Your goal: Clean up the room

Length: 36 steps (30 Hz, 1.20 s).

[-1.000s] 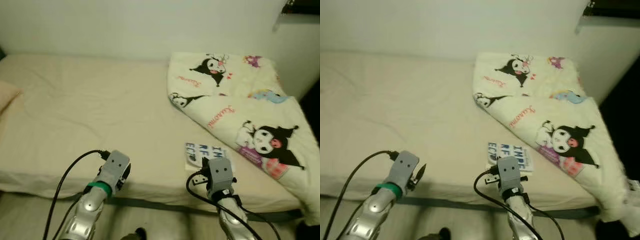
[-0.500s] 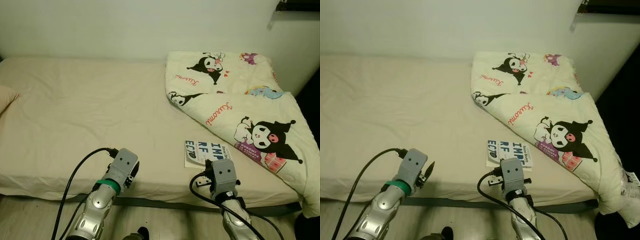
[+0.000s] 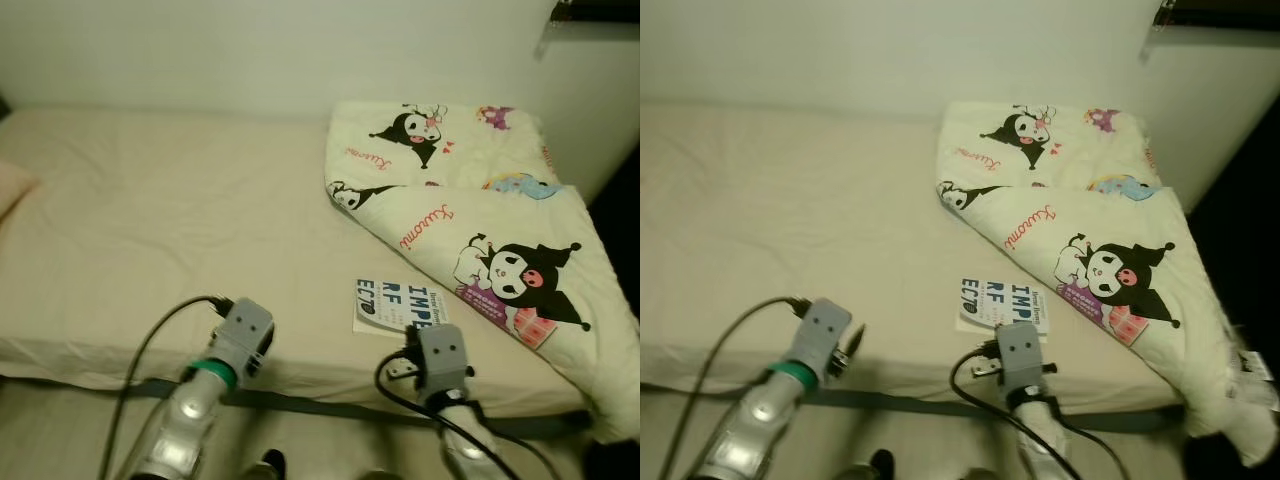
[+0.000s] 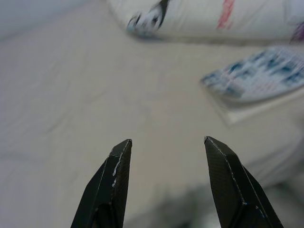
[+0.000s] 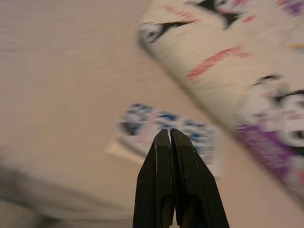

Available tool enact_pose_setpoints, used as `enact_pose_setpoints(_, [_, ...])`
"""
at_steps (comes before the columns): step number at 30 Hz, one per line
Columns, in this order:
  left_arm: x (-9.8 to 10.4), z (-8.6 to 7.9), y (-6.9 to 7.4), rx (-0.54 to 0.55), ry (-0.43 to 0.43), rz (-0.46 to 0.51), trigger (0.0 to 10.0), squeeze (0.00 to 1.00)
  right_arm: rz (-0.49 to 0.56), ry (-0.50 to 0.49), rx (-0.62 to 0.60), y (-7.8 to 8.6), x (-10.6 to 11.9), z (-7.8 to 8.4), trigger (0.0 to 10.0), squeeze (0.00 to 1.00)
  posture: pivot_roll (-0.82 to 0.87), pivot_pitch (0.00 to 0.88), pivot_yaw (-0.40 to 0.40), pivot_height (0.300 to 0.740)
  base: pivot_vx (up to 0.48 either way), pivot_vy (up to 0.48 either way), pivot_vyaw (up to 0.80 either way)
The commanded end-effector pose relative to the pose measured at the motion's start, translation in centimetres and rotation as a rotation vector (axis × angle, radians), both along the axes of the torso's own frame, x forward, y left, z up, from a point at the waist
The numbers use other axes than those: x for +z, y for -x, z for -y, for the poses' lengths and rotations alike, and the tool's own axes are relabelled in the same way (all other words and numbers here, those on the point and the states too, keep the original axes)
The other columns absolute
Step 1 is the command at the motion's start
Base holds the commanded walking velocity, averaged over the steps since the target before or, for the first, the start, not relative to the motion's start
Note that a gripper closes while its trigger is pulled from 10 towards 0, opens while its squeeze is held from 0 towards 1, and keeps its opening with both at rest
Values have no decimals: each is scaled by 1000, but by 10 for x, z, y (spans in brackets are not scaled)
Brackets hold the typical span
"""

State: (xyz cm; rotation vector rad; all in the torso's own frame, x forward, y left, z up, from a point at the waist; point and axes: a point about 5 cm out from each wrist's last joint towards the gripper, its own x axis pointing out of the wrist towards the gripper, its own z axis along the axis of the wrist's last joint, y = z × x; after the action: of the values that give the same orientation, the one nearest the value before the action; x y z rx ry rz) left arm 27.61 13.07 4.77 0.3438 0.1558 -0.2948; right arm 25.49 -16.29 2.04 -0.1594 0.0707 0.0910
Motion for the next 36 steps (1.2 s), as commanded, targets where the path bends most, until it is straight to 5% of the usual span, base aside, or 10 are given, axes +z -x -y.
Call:
enact_pose_setpoints(1, [-5, -6, 2, 5, -27, -22, 10000, 0, -21, -5, 0, 3, -4, -1, 10000, 0, -98, 43, 61, 735, 0, 0, 0])
enact_pose_setpoints(22, [-5, -2, -2, 10, -25, -23, 10000, 0, -20, -7, -10, 5, -5, -1, 10000, 0, -109, 51, 65, 735, 0, 0, 0])
enact_pose_setpoints(36, [-8, -3, -2, 24, -23, -47, 10000, 0, -23, -4, -12, 7, -5, 1, 10000, 0, -117, 57, 64, 735, 0, -219, 0])
